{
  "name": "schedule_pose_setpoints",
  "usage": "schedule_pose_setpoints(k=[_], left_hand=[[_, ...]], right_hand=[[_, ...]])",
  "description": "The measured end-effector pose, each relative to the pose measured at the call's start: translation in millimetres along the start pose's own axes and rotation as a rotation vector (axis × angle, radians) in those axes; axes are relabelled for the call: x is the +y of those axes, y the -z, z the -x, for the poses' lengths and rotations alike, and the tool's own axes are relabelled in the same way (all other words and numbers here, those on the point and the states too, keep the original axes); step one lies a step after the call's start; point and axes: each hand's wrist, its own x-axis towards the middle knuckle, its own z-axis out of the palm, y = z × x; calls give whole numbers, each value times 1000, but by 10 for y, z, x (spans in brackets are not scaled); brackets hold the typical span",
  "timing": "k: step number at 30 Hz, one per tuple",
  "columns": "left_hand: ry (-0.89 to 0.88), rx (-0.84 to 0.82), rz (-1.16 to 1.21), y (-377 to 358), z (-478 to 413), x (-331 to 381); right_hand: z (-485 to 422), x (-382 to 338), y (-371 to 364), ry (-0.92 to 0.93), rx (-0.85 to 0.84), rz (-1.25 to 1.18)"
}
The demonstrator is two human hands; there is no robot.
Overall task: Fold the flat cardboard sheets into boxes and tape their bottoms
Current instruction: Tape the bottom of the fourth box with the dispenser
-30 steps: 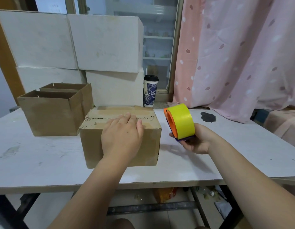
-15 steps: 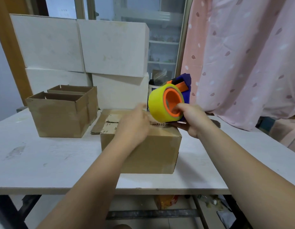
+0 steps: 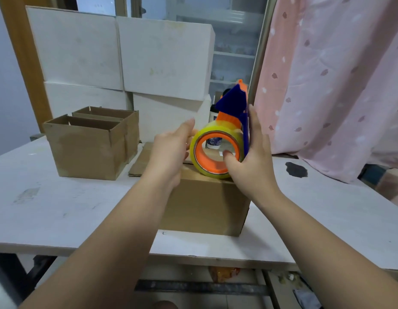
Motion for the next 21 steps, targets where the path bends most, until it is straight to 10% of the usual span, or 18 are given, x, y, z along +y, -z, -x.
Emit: schedule_pose_setpoints(k=[21], left_hand=[[19, 104, -133, 786, -296, 239]], right_hand=[[-295, -260, -101, 111, -412, 125]])
